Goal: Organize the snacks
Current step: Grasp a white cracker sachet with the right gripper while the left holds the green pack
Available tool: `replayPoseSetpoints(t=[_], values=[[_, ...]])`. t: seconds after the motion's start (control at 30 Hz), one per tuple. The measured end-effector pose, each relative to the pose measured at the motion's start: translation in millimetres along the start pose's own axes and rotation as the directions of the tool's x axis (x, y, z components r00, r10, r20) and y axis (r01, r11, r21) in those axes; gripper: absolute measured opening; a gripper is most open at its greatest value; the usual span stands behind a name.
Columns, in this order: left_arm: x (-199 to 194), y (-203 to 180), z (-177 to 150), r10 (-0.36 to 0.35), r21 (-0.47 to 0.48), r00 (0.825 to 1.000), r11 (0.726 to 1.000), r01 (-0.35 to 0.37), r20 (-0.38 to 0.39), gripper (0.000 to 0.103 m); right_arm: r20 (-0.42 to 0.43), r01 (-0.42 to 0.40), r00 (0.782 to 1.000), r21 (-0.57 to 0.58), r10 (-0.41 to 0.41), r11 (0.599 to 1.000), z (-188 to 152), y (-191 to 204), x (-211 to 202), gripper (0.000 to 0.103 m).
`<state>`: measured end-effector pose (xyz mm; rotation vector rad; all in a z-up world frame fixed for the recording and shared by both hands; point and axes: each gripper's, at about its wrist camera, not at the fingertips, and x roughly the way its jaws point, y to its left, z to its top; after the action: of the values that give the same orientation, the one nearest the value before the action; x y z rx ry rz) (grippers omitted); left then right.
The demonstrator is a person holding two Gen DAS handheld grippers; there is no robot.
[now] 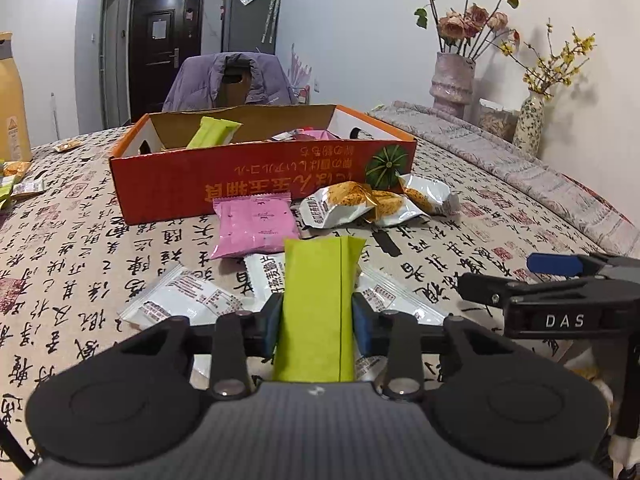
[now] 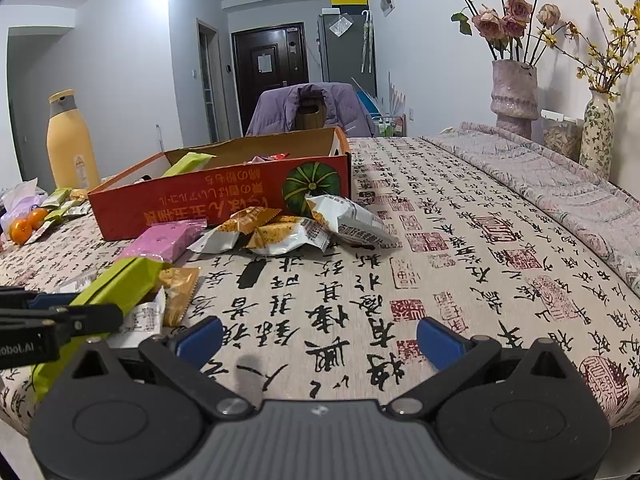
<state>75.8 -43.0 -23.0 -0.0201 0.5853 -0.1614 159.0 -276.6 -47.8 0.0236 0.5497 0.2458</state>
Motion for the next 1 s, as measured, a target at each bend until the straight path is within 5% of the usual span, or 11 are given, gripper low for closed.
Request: replayPoseSetpoints(t=[0.43, 1.0], values=[[-25.9, 13.9, 5.8, 0.045, -0.041, 0.997, 0.998, -0.043, 0.06, 0.035, 0.026, -0.038, 0.999, -0.028, 0.038, 0.999, 0.3, 15.1, -4.9, 0.103], [-44.2, 58.1, 1.1, 0.1, -0.138, 0.992, 0.986, -0.089, 0.078, 0.034, 0.01, -0.119, 0.992, -0.195, 0.123, 0.974, -7.7, 98.0, 4.8, 0.103]])
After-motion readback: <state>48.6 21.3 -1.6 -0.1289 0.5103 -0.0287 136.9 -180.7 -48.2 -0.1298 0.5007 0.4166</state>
